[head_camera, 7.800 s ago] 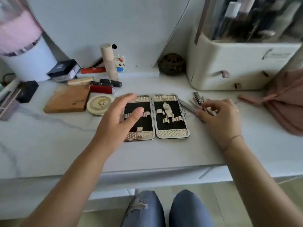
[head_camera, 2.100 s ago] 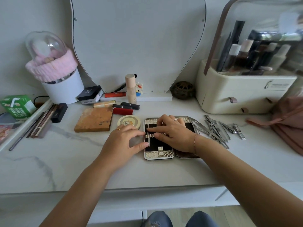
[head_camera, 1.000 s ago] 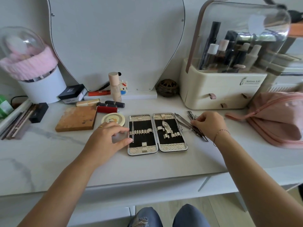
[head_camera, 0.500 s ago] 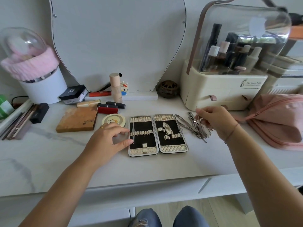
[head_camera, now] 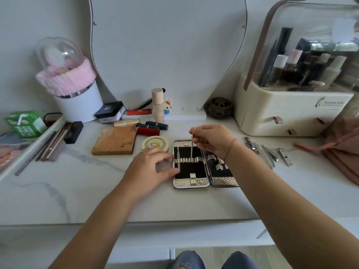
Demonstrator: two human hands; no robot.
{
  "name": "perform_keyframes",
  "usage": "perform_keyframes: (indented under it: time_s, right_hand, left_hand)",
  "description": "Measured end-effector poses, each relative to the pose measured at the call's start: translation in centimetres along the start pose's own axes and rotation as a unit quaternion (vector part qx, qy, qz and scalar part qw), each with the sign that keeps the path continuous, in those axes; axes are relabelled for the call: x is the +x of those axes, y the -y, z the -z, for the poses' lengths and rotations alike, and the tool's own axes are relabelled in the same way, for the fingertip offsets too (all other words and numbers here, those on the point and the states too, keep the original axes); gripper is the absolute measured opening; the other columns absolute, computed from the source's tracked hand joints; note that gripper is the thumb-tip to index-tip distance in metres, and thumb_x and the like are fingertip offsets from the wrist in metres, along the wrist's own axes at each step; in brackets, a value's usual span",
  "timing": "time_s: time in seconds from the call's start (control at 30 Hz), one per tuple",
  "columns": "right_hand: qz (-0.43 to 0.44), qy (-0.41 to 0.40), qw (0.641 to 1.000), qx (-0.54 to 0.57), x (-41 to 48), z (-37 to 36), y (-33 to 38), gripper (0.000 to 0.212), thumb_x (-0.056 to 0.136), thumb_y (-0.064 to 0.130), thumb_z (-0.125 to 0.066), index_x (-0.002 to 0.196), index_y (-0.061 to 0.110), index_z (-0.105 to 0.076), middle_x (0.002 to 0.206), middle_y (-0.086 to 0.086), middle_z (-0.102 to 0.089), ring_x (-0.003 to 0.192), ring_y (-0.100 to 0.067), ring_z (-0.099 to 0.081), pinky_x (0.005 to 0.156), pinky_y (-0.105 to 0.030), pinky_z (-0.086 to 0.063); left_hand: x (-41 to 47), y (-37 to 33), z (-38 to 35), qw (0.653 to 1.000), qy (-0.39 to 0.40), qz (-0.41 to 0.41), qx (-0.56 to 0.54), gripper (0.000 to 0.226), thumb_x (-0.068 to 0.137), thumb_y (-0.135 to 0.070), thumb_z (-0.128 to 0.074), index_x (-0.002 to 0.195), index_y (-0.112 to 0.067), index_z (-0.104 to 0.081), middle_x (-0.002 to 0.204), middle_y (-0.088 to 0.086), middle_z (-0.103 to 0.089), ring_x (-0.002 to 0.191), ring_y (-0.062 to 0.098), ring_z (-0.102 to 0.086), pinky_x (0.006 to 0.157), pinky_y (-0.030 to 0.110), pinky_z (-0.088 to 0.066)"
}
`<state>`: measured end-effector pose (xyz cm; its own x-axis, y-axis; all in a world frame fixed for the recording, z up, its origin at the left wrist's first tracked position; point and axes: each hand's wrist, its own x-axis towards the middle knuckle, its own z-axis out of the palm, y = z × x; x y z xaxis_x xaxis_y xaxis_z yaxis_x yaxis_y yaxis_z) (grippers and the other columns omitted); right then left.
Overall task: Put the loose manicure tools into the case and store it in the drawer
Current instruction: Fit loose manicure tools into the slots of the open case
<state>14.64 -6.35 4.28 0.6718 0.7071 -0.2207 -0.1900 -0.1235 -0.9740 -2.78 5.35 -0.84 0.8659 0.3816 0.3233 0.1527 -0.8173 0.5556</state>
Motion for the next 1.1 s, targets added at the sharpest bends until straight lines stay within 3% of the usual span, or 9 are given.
perform_keyframes:
  time_s: [0.17, 0.37, 0.5, 0.63, 0.77, 0.9, 0.97, 1.1]
  right_hand:
    - [-0.01, -0.036, 0.999, -0.034, 2.0, -2.0, -0.1, 0.017, 0.087, 0.007, -0.063, 0.099, -0.005, -0.061, 0.069, -0.01, -0.063, 0.048, -0.009, -0.062, 0.048, -0.019, -0.054]
    - [-0.021, -0.058, 0.995, -0.08, 3.2, -2.5, -0.2, 0.017, 0.086, 0.006, -0.063, 0.098, -0.006, -0.062, 0.068, -0.013, -0.062, 0.053, -0.016, -0.061, 0.045, -0.021, -0.054]
    - [-0.019, -0.053, 0.991, -0.119, 3.6, -2.5, -0.3, 0.012, 0.085, 0.006, -0.064, 0.093, -0.004, -0.062, 0.065, -0.013, -0.061, 0.046, -0.012, -0.061, 0.043, -0.021, -0.052]
    - [-0.018, -0.025, 0.988, -0.15, 3.6, -2.3, -0.3, 0.008, 0.085, 0.004, -0.064, 0.079, 0.0, -0.061, 0.062, -0.013, -0.06, 0.039, -0.008, -0.058, 0.041, -0.018, -0.05]
    - [-0.02, -0.011, 0.977, -0.21, 3.4, -2.2, -0.1, 0.012, 0.085, 0.006, -0.064, 0.074, 0.002, -0.062, 0.062, -0.01, -0.06, 0.036, -0.004, -0.055, 0.038, -0.015, -0.046]
    - [-0.04, 0.003, 0.963, -0.265, 3.2, -2.5, 0.5, 0.016, 0.086, 0.006, -0.063, 0.071, 0.001, -0.061, 0.057, -0.009, -0.06, 0.035, -0.005, -0.053, 0.037, -0.017, -0.047]
    - [-0.06, 0.012, 0.948, -0.311, 3.0, -2.6, 0.9, 0.014, 0.087, 0.008, -0.062, 0.076, 0.0, -0.061, 0.052, -0.007, -0.058, 0.039, -0.009, -0.052, 0.039, -0.017, -0.047]
    - [-0.06, 0.028, 0.937, -0.342, 2.6, -2.2, 0.8, 0.019, 0.085, 0.011, -0.066, 0.091, -0.007, -0.067, 0.06, -0.009, -0.059, 0.045, -0.012, -0.051, 0.04, -0.016, -0.047]
  left_hand:
    - [0.1, 0.0, 0.0, 1.0, 0.001, -0.007, 0.002, 0.068, 0.065, -0.072, -0.049, 0.111, -0.025, -0.066, 0.097, -0.018, -0.056, 0.094, 0.006, -0.048, 0.079, 0.02, -0.037]
    - [0.2, 0.1, 0.0, 1.0, 0.002, -0.011, 0.005, 0.068, 0.066, -0.072, -0.048, 0.111, -0.026, -0.066, 0.1, -0.016, -0.057, 0.098, 0.005, -0.046, 0.078, 0.008, -0.031]
    - [0.2, 0.1, 0.0, 1.0, 0.008, -0.009, 0.009, 0.067, 0.066, -0.072, -0.05, 0.112, -0.026, -0.066, 0.102, -0.014, -0.058, 0.101, 0.006, -0.046, 0.08, 0.015, -0.035]
    - [0.2, -0.1, 0.1, 1.0, 0.01, -0.007, 0.01, 0.068, 0.066, -0.073, -0.048, 0.113, -0.026, -0.065, 0.103, -0.014, -0.058, 0.1, 0.005, -0.045, 0.079, 0.007, -0.031]
    - [0.2, -0.2, 0.1, 1.0, 0.01, -0.003, 0.011, 0.06, 0.07, -0.065, -0.055, 0.114, -0.026, -0.064, 0.104, -0.014, -0.057, 0.099, 0.005, -0.046, 0.08, 0.015, -0.034]
    - [0.2, -0.2, 0.1, 1.0, 0.014, -0.006, 0.012, 0.068, 0.066, -0.073, -0.052, 0.114, -0.026, -0.065, 0.1, -0.019, -0.052, 0.095, 0.002, -0.044, 0.079, 0.009, -0.031]
    - [0.2, -0.2, 0.1, 1.0, 0.016, -0.008, 0.013, 0.072, 0.065, -0.075, -0.046, 0.114, -0.026, -0.065, 0.1, -0.019, -0.053, 0.096, 0.003, -0.045, 0.08, 0.016, -0.035]
    - [0.2, -0.4, 0.2, 1.0, 0.018, -0.001, 0.009, 0.074, 0.062, -0.076, -0.046, 0.114, -0.027, -0.064, 0.102, -0.018, -0.054, 0.099, 0.005, -0.045, 0.083, 0.024, -0.039]
